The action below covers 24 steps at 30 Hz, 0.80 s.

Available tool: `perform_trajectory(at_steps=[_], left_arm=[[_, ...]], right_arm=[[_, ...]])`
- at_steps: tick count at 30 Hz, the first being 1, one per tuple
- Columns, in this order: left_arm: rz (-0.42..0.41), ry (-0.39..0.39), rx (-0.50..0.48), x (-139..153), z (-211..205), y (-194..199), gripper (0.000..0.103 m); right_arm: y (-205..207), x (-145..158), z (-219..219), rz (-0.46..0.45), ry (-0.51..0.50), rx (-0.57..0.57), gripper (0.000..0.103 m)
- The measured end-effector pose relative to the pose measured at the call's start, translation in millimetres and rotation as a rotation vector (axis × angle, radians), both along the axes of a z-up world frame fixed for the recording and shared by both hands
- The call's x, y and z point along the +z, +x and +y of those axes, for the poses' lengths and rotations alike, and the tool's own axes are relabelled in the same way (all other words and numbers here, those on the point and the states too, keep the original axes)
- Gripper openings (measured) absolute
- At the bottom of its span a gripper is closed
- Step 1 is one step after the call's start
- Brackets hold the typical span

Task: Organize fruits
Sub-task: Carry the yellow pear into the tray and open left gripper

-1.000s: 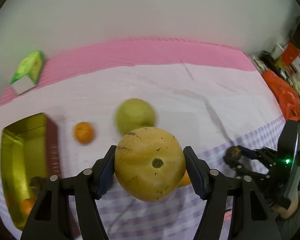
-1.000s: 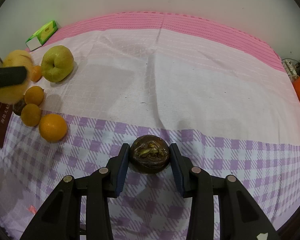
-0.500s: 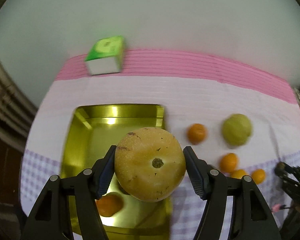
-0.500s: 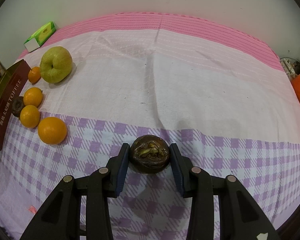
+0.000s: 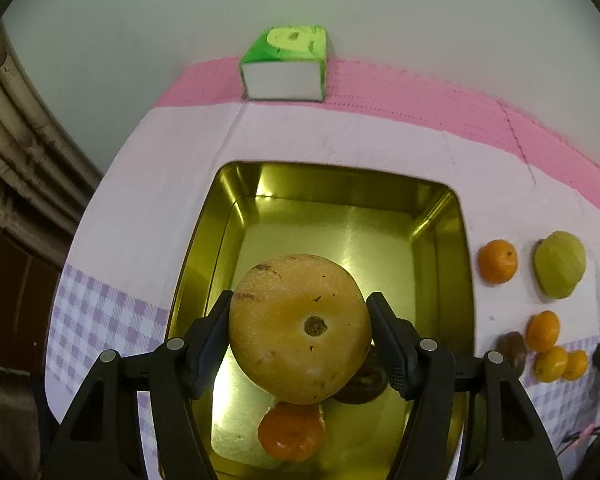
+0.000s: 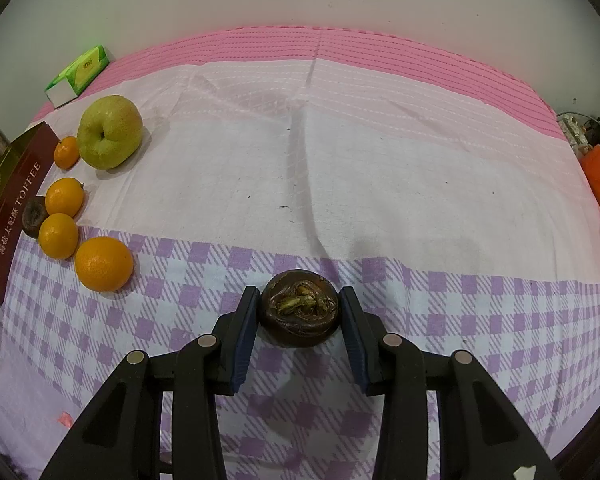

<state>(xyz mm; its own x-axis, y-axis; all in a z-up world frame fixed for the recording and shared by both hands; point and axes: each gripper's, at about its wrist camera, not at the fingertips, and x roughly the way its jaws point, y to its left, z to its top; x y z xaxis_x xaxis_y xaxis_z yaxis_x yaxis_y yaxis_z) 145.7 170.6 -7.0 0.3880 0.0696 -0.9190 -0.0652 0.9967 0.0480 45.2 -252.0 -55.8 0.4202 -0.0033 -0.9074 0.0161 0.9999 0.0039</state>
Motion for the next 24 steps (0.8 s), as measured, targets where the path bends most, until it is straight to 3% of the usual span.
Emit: perform_trajectory(at_steps=[24], left_arm=[[0.058,0.028,0.009,-28.4,7.0,5.7,0.066]], right_arm=[[-0.5,0.4,0.9,-0.001,-0.002,-0.002,0.037]])
